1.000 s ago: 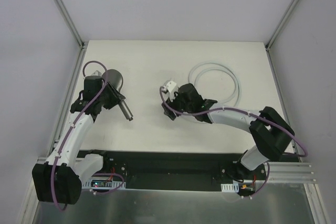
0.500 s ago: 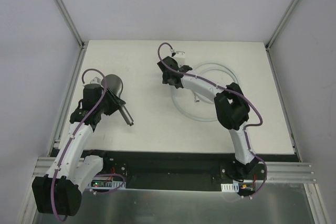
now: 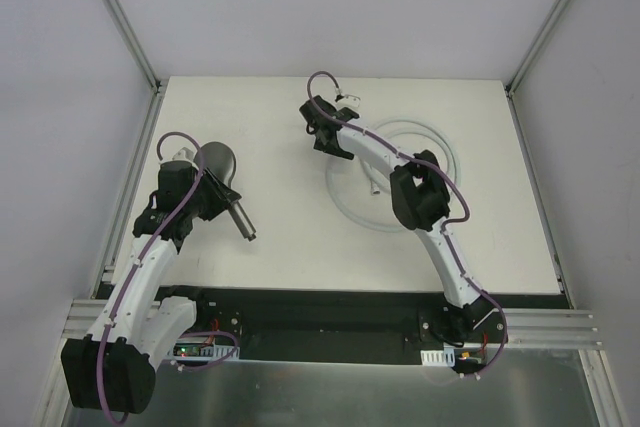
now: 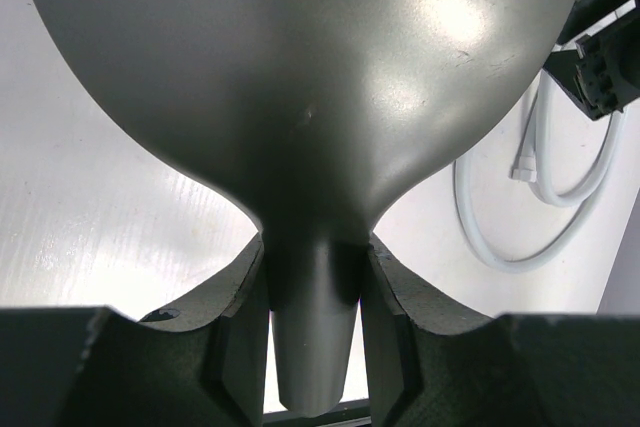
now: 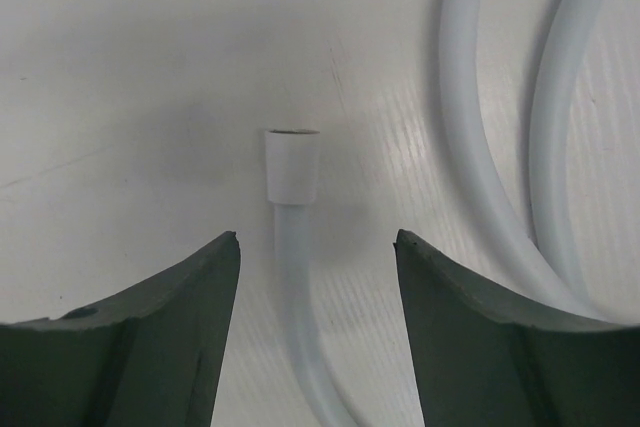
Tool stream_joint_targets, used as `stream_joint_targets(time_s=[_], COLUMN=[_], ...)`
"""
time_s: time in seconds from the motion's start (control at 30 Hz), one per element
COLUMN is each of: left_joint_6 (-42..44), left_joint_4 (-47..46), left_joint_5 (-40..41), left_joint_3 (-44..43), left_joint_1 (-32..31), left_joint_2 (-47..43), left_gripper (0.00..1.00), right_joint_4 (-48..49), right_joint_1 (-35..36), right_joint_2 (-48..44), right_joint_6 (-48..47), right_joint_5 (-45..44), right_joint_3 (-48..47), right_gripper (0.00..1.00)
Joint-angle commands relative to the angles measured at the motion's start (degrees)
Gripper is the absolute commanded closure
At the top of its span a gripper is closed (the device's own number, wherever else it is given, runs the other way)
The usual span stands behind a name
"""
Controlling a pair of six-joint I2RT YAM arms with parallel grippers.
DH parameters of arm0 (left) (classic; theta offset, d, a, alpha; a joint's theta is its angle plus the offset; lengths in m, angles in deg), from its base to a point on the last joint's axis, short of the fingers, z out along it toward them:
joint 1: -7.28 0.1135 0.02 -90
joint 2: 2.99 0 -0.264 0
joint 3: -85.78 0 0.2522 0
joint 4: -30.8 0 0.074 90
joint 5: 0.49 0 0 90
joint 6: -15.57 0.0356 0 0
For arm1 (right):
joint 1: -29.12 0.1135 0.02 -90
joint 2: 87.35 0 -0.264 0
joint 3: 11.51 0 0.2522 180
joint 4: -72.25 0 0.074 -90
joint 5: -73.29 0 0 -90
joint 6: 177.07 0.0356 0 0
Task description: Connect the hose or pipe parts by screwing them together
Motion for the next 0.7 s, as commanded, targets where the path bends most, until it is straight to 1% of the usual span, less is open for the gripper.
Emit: stream_joint_targets(time_s=[0.0, 0.13, 0.17, 0.4, 0.47, 0.5, 0.63, 0.67], left_joint_6=[-0.82, -0.91, -0.9, -0.73, -0.73, -0.82, -0.73, -0.73], left_joint_4=[-4.45, -4.45, -4.54, -4.63, -4.54, -4.54, -4.54, -4.54], left_joint_5=[-1.04, -0.95, -0.78, -0.6, -0.51, -0.51, -0.16, -0.16], left_joint_3=[-0.31, -0.14, -0.14, -0.58, -0.67, -0.75, -0.84, -0.93], left_joint_1=[0.41, 0.49, 0.5, 0.5, 0.5, 0.5, 0.5, 0.5], left_joint_2=[-1.62, -1.97, -1.89, -1.45, -1.27, -1.18, -1.09, -0.92], left_gripper=[1.0, 1.0, 1.0, 1.0, 1.0, 1.0, 1.0, 1.0], right_joint_4=[-4.58, -6.6, -7.3, -13.37, -13.81, -13.99, -13.99, -13.64], right_joint_1=[-1.69, -2.39, -2.56, -3.27, -3.45, -3.45, -3.53, -3.53], right_joint_2=[3.52, 7.3, 8.96, 15.74, 16.53, 16.62, 16.54, 16.45], right_joint_6=[2.84, 2.49, 2.5, 2.5, 2.15, 2.06, 0.65, -0.92], right_joint_5=[3.81, 6.09, 6.53, 8.29, 8.2, 8.38, 8.82, 9.08], right_joint_3=[-6.22, -12.02, -14.99, -27.22, -28.29, -28.12, -27.59, -27.59], right_gripper=[0.36, 0.38, 0.39, 0.47, 0.5, 0.53, 0.59, 0.6])
